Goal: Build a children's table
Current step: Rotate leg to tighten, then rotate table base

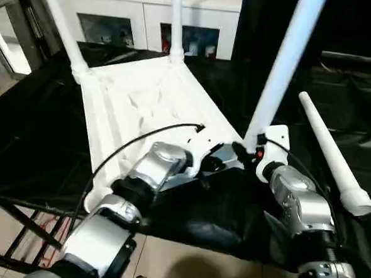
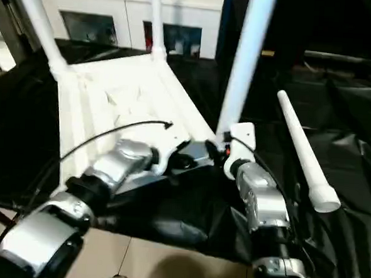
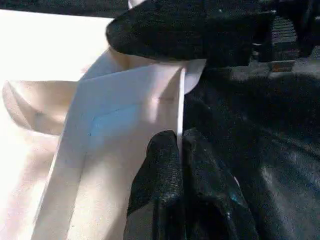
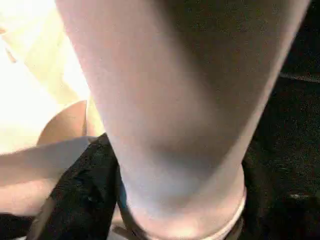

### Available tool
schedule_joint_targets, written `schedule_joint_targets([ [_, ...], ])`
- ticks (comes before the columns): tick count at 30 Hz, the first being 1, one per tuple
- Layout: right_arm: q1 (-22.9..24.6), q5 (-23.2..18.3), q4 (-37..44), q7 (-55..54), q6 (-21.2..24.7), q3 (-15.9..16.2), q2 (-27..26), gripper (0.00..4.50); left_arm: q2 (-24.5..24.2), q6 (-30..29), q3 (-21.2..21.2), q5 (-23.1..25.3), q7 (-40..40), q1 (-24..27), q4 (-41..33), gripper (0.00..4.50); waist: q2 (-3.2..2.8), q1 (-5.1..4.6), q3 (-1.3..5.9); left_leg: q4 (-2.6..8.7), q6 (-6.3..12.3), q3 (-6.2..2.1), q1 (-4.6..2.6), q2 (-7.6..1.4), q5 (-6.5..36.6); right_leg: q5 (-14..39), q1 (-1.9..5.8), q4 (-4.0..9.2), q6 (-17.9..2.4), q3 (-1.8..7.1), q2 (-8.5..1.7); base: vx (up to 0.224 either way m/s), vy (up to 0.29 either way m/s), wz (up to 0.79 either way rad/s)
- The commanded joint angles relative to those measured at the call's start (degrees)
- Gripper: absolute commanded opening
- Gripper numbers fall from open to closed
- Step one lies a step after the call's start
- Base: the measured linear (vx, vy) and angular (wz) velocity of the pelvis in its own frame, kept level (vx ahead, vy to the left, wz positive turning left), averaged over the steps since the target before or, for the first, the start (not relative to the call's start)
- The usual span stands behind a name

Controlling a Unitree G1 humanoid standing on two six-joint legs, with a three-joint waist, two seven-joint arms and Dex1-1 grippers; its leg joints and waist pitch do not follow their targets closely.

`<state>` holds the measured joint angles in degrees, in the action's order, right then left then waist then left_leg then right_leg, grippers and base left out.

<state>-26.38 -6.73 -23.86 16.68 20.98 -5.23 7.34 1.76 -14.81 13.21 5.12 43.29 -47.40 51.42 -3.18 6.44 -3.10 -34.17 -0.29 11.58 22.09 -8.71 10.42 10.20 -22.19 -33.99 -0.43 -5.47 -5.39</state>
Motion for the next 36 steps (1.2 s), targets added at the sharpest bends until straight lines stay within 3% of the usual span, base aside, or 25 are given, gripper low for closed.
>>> schedule_joint_targets([
  [1,1.03,-0.71,-1.02,2.9,0.63,4.65,-2.96,3.61,2.48,2.08,-0.36,-1.01,-1.43,-2.19,-0.24,0.0,0.71,0.03,4.14,4.33,2.85,-2.77,-1.0,-4.99,10.31,7.89,2.42,3.87,-13.0,3.37,-5.3,0.0,0.0,0.0],
  [6,1.71,0.46,0.75,-0.69,-2.78,3.2,-1.76,3.61,1.85,0.74,-1.05,-0.61,-3.56,-2.3,0.49,0.0,0.87,0.13,3.84,4.49,1.85,-2.7,-1.26,-4.99,12.93,12.7,2.35,4.51,-12.48,3.47,-5.55,0.0,0.0,0.0],
  [8,2.73,-1.05,4.24,-1.89,-3.76,-0.67,-1.52,3.61,1.37,0.65,-2.44,-0.56,-6.81,-3.37,2.47,0.0,0.77,0.19,3.82,4.57,1.69,-2.68,-1.42,-5.01,13.65,13.5,2.16,4.6,-11.95,3.53,-5.38,0.0,0.0,0.0],
  [11,3.54,-2.55,6.86,-1.09,-3.76,-2.24,-1.01,3.61,1.01,1.47,-3.15,-0.55,-8.37,-4.19,3.85,0.0,0.95,0.16,3.92,4.59,2.06,-2.82,-1.1,-4.93,13.2,12.2,2.45,4.45,-11.35,3.44,-5.4,0.0,0.0,0.0],
  [12,4.23,-3.36,8.58,0.15,-3.57,-2.71,-0.33,3.61,0.81,2.37,-3.65,-0.57,-9.61,-4.89,4.96,0.0,0.69,-0.02,3.99,4.62,2.48,-3.08,-0.66,-4.96,12.14,10.78,2.85,4.11,-11.38,3.38,-5.54,0.0,0.0,0.0],
  [14,4.91,-3.49,9.77,1.23,-3.34,-2.58,0.51,3.61,0.69,3.16,-3.96,-0.53,-10.52,-5.49,5.85,0.0,0.98,-0.36,4.39,4.02,4.23,-2.87,-0.5,-4.61,9.0,5.9,2.87,3.72,-12.07,3.29,-5.4,0.0,0.0,0.0],
  [18,6.45,-3.3,11.26,2.79,-3.01,-1.72,2.61,3.61,0.35,5.06,-4.2,-0.28,-11.76,-6.91,7.99,0.0,0.71,-0.39,4.82,3.21,7.48,-2.7,-0.28,-4.5,4.29,-1.38,2.64,2.84,-14.43,3.14,-5.25,0.0,0.0,0.0],
  [21,7.69,-3.02,12.36,3.14,-2.68,-1.85,3.44,3.61,0.14,6.79,-4.5,-0.12,-13.43,-8.26,10.27,0.0,0.7,-0.37,4.83,2.95,9.19,-2.69,-0.16,-4.54,3.74,-2.72,2.56,2.73,-15.19,2.94,-5.13,0.0,0.0,0.0],
  [27,8.61,-3.33,13.26,2.26,-1.97,-2.08,3.18,3.61,0.15,10.22,-6.43,0.17,-21.97,-10.58,14.49,0.0,0.87,-0.68,4.62,3.12,8.25,-2.69,-0.27,-4.53,6.48,1.77,2.62,3.23,-14.87,2.87,-5.08,0.0,0.0,0.0],
  [28,8.84,-3.23,13.4,2.23,-1.98,-1.37,2.81,3.61,0.27,12.87,-7.16,-0.02,-25.05,-11.06,15.27,0.0,1.11,-0.69,4.67,3.07,8.42,-2.66,-0.25,-4.55,5.88,1.1,2.66,3.14,-14.88,2.89,-5.11,0.0,0.0,0.0],
  [32,9.11,-2.91,13.54,2.02,-2.11,-0.31,2.37,3.61,0.87,17.24,-9.69,-2.23,-26.25,-11.94,16.24,0.0,1.04,-0.57,4.87,2.77,9.65,-2.65,-0.24,-4.44,3.85,-1.59,2.56,2.78,-15.28,2.82,-5.04,0.0,0.0,0.0],
  [34,9.14,-2.86,13.65,1.83,-1.92,-0.2,2.06,3.68,1.19,18.22,-10.41,-3.25,-24.98,-12.05,16.37,0.44,1.01,-0.26,4.91,2.69,10.15,-2.61,-0.34,-4.58,3.07,-1.98,2.45,2.61,-15.63,2.83,-5.13,0.0,0.0,0.0],
  [36,9.19,-2.5,13.63,1.62,-1.81,0.12,1.84,3.68,1.34,19.46,-10.41,-3.41,-24.43,-11.8,16.22,0.55,0.86,0.22,4.91,2.67,10.17,-2.61,-0.49,-4.7,3.21,-1.76,2.29,2.67,-15.89,2.84,-5.13,0.0,0.0,0.0],
])
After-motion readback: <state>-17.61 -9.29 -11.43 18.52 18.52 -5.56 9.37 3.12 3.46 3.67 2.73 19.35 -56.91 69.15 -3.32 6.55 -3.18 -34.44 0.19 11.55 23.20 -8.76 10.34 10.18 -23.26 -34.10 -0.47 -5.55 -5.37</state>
